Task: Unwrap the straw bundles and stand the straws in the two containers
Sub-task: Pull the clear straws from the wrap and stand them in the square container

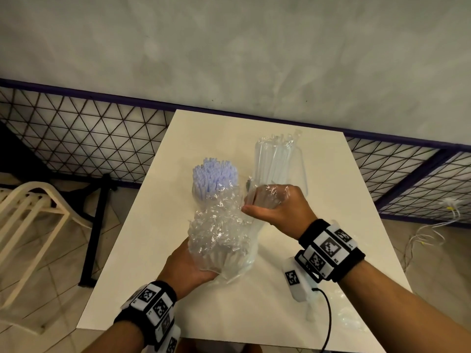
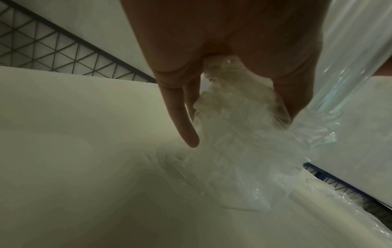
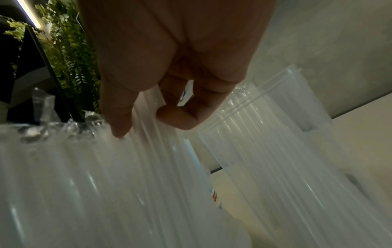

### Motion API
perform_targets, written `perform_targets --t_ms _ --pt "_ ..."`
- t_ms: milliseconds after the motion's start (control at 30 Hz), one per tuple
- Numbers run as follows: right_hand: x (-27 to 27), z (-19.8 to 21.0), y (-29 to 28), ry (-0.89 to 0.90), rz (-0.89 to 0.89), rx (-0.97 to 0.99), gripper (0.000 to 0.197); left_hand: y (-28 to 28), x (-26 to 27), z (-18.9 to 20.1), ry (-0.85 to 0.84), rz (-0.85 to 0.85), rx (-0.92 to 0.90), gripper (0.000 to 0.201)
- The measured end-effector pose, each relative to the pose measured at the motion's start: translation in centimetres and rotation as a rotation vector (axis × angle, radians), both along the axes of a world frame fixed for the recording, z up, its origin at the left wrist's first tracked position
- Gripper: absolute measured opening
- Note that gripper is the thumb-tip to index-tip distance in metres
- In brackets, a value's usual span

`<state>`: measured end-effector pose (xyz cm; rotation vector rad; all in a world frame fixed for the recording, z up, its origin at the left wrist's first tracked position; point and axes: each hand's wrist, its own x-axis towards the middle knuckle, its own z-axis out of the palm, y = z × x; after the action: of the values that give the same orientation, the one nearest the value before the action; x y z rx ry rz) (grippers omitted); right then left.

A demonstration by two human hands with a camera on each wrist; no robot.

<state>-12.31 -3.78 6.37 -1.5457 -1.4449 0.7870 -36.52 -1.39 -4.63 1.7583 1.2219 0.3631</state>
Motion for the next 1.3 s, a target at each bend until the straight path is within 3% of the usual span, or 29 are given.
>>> perform_targets --t_ms 267,433,600,733,900,1133,1300 --pt "0.4 2.1 0.3 0.040 0.024 0.025 0.011 -0.1 0.1 0.9 -0.010 -0.013 0.030 0.083" --pt "0.6 4.0 0.4 -0.014 0.048 0.050 0.008 -0.2 0.2 0.7 -0.021 0.003 -0.015 0.078" --pt "1.4 8.4 0.4 -0.018 0.045 0.073 0.011 -0.3 0.2 1.1 -0.011 0.009 -0.031 0.059" --pt "2.8 13.0 0.4 -0.019 0.003 0.101 0.012 -0.3 0.0 0.5 0.017 -0.006 -0.026 0.081" --pt "5.4 16.3 2.1 -0.029 -0.092 0.245 0.015 -0.1 0.0 0.5 -0.017 0.001 -0.048 0.076" --pt "8.5 12.6 5.1 -0.149 -0.153 0.115 0.016 -0.2 0.3 0.9 0.015 -0.008 -0.018 0.079" --pt "10.0 7.1 6.9 -0.281 -0.266 -0.163 0.039 -0.1 0.0 0.0 -0.026 0.007 -0.026 0.070"
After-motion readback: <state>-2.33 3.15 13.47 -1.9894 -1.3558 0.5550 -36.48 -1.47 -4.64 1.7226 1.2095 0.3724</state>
